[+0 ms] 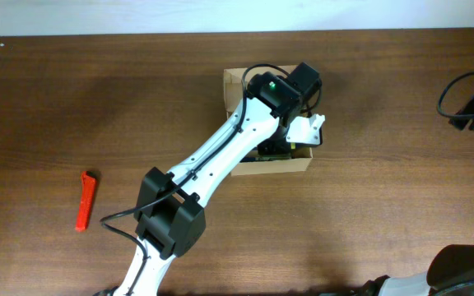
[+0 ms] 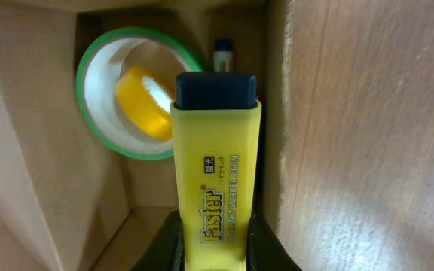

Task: Pack container
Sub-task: 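Carry the yellow highlighter into the box and release it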

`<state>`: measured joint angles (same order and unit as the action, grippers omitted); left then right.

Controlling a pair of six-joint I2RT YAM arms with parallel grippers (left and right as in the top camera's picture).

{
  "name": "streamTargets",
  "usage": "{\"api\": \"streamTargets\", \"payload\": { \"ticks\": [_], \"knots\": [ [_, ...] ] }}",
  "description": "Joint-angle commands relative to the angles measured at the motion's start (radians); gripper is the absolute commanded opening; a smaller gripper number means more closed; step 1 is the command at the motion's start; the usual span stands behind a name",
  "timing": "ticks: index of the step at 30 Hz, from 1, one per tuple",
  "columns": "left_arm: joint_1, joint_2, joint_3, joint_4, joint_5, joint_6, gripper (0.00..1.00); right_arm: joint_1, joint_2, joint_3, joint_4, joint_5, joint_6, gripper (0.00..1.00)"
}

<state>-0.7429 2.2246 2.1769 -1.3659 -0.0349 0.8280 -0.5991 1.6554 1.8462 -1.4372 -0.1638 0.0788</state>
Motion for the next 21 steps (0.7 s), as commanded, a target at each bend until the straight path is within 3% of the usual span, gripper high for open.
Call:
{"api": "streamTargets", "payload": {
  "ticks": [1, 21],
  "knots": [
    [0.018, 0.020, 0.003, 0.013, -0.014, 0.035, 0.01, -0.002, 0.003, -0.004, -0.003, -0.010, 0.008, 0.99],
    [0.065, 0.137, -0.001, 0.049, 0.077, 0.033, 0.02, -0.003, 0.003, -0.004, 0.001, -0.010, 0.008, 0.99]
  ]
}}
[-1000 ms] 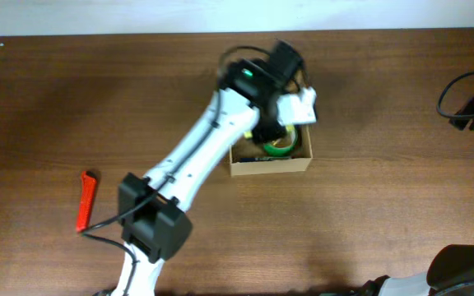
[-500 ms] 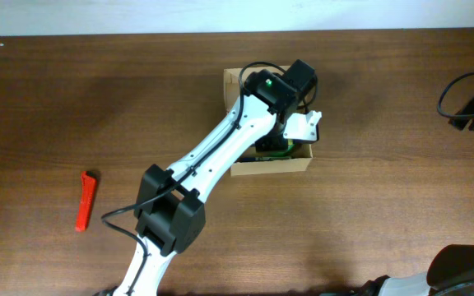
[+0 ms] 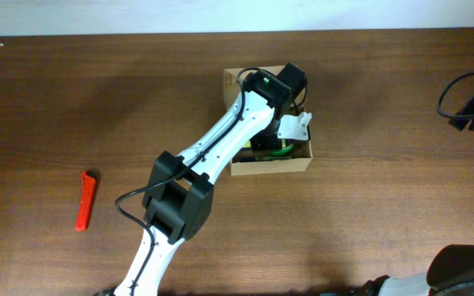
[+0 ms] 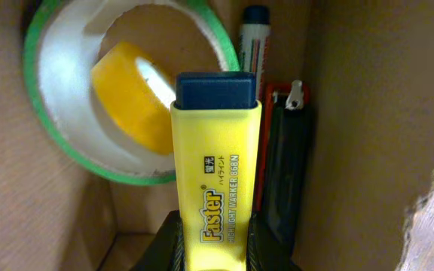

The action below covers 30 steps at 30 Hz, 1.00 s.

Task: Pack container
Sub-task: 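Carry the yellow highlighter into the box and release it, then move the left gripper to the red box cutter and grasp it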

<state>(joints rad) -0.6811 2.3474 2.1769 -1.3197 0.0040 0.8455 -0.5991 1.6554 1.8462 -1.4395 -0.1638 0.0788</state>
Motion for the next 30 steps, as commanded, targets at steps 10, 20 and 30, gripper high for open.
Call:
{"api": "streamTargets", "payload": {
  "ticks": [10, 20, 30],
  "knots": [
    [0.005, 0.038, -0.002, 0.024, 0.045, 0.005, 0.02, -0.003, 0.003, -0.004, 0.004, -0.010, 0.008, 0.99],
    [0.021, 0.065, -0.002, 0.038, 0.045, -0.021, 0.20, -0.003, 0.003, -0.004, 0.003, -0.009, 0.008, 0.99],
    [0.024, 0.037, 0.016, 0.076, -0.057, -0.106, 0.46, -0.003, 0.003, -0.004, 0.004, -0.009, 0.008, 0.99]
  ]
}}
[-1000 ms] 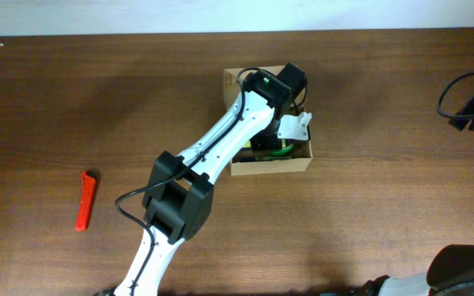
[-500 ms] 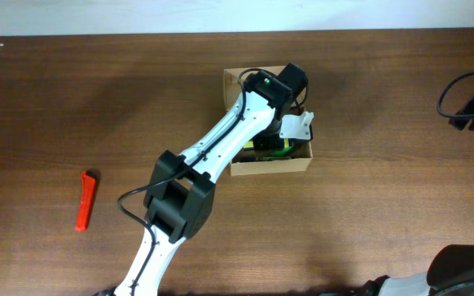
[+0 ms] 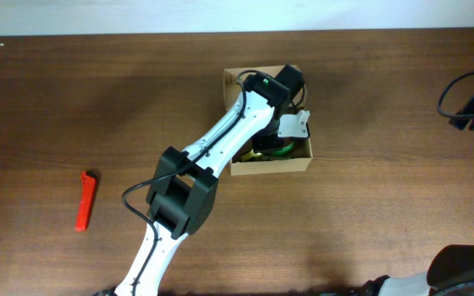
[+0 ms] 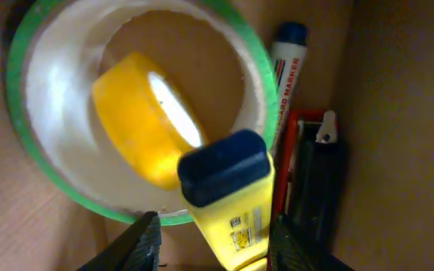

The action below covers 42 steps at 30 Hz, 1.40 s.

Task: Pack container
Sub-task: 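Move the left gripper to the red box cutter and grasp it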

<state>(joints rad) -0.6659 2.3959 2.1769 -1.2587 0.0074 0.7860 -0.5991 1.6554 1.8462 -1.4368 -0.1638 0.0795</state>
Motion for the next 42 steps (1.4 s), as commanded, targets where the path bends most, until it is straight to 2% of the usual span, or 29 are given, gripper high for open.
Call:
{"api": "streamTargets", "payload": {
  "ticks": [1, 9, 15, 18, 20, 22, 24, 26, 29, 35, 39, 42],
  "knots": [
    [0.012, -0.029, 0.018, 0.022, -0.079, -0.061, 0.46, -0.003, 0.003, -0.004, 0.002, -0.009, 0.007, 0.99],
    [0.059, -0.220, 0.019, 0.028, -0.093, -0.137, 0.50, -0.003, 0.003, -0.004, 0.004, -0.010, 0.007, 0.99],
    [0.065, -0.398, 0.019, 0.061, -0.215, -0.171, 0.50, -0.002, 0.003, -0.004, 0.004, -0.010, 0.007, 0.99],
    [0.082, -0.475, 0.019, 0.063, -0.327, -0.249, 0.50, -0.003, 0.003, -0.004, 0.004, -0.010, 0.007, 0.99],
    [0.116, -0.512, 0.019, 0.065, -0.375, -0.330, 0.42, -0.003, 0.003, -0.004, 0.004, -0.010, 0.007, 0.99],
    [0.169, -0.541, 0.019, 0.072, -0.406, -0.423, 0.25, -0.003, 0.003, -0.004, 0.004, -0.010, 0.007, 0.99],
    [0.237, -0.559, 0.019, 0.045, -0.477, -0.562, 0.15, -0.003, 0.003, -0.004, 0.003, -0.010, 0.007, 0.99],
    [0.309, -0.566, 0.019, -0.041, -0.494, -0.652, 0.13, -0.002, 0.003, -0.004, 0.003, -0.010, 0.007, 0.99],
    [0.404, -0.568, 0.019, -0.167, -0.434, -0.724, 0.15, -0.002, 0.003, -0.004, 0.004, -0.010, 0.007, 0.99],
    [0.584, -0.581, -0.029, -0.283, -0.221, -0.725, 0.31, -0.003, 0.003, -0.004, 0.012, -0.009, 0.007, 0.99],
    [0.704, -0.631, -0.229, -0.240, -0.150, -0.678, 0.40, -0.003, 0.003, -0.004, 0.012, -0.009, 0.007, 1.00],
    [0.778, -0.702, -0.455, -0.150, -0.128, -0.626, 0.43, -0.003, 0.003, -0.004, 0.012, -0.008, 0.007, 0.99]
  ]
}}
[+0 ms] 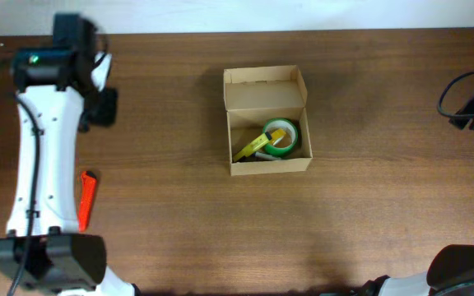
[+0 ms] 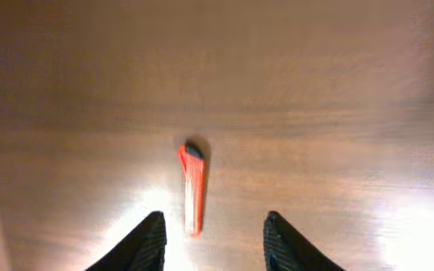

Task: Pack container
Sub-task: 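Move the left gripper to the red box cutter and grasp it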

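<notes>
An open cardboard box (image 1: 229, 123) stands mid-table. Inside lie a green tape roll (image 1: 286, 138) with a small yellow roll in its hole, and a yellow highlighter (image 1: 252, 147) leaning at its left. A red utility knife (image 1: 85, 200) lies on the table at the far left, and the left wrist view also shows this knife (image 2: 193, 188). My left gripper (image 1: 104, 107) hangs at the back left, far from the box. There the gripper (image 2: 213, 222) is open and empty, above the knife's near end. Of the right arm only a dark part shows at the right edge.
The box's lid flap (image 1: 263, 78) stands open toward the back. A black cable (image 1: 451, 89) loops at the right edge. The wooden table (image 1: 369, 214) spreads around the box.
My left gripper was open inside the box with the highlighter tipped between its fingers. It is now out of the box at the far back left, empty, over the red knife.
My left gripper held the yellow highlighter above the box's right wall, then lower inside by the tape roll. It then stood open with the highlighter tilting free. The highlighter now rests in the box and the gripper is across the table.
</notes>
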`<state>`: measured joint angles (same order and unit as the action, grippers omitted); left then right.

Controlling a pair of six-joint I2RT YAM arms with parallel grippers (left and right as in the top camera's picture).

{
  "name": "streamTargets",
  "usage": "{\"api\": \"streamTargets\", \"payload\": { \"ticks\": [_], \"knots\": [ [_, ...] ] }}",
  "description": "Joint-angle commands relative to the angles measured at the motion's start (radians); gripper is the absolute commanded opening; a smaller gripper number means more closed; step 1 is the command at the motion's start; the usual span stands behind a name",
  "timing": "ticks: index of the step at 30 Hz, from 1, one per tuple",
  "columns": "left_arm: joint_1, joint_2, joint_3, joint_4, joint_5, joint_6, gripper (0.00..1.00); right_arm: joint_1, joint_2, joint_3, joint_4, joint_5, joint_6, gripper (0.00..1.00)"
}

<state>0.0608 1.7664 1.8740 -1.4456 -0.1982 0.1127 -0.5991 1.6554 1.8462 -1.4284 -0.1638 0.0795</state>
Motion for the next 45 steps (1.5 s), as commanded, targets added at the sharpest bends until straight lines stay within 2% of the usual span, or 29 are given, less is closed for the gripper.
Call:
{"api": "streamTargets", "payload": {
  "ticks": [1, 5, 9, 13, 16, 23, 26, 32, 35, 39, 45],
  "knots": [
    [0.072, -0.100, -0.225, 0.078, 0.096, 0.080, 0.45, -0.003, 0.003, -0.004, 0.004, -0.006, 0.007, 0.99],
    [0.147, -0.204, -0.477, 0.214, 0.113, 0.175, 0.51, -0.003, 0.003, -0.004, 0.008, 0.011, 0.007, 0.99],
    [0.201, -0.253, -0.617, 0.277, 0.113, 0.254, 0.51, -0.003, 0.003, -0.004, 0.015, 0.018, 0.007, 0.99],
    [0.232, -0.252, -0.662, 0.292, 0.103, 0.321, 0.50, -0.003, 0.005, -0.004, 0.016, 0.035, 0.007, 0.99],
    [0.281, -0.250, -0.698, 0.325, 0.091, 0.327, 0.50, -0.003, 0.007, -0.004, 0.019, 0.044, 0.007, 0.99],
    [0.379, -0.208, -0.767, 0.420, 0.163, 0.351, 0.50, -0.003, 0.029, -0.004, 0.022, 0.043, 0.008, 0.99],
    [0.381, -0.165, -0.768, 0.433, 0.184, 0.402, 0.41, -0.003, 0.036, -0.004, 0.022, 0.043, 0.008, 0.99],
    [0.381, -0.049, -0.768, 0.484, 0.184, 0.406, 0.40, -0.003, 0.036, -0.004, 0.022, 0.044, 0.007, 0.99],
    [0.381, -0.002, -0.768, 0.504, 0.184, 0.406, 0.43, -0.003, 0.036, -0.004, 0.021, 0.044, 0.007, 0.99],
    [0.381, 0.029, -0.768, 0.526, 0.180, 0.406, 0.57, -0.003, 0.036, -0.004, 0.021, 0.044, 0.007, 0.99],
    [0.381, 0.061, -0.768, 0.559, 0.167, 0.414, 0.58, -0.003, 0.036, -0.004, 0.021, 0.044, 0.007, 0.99]
  ]
}}
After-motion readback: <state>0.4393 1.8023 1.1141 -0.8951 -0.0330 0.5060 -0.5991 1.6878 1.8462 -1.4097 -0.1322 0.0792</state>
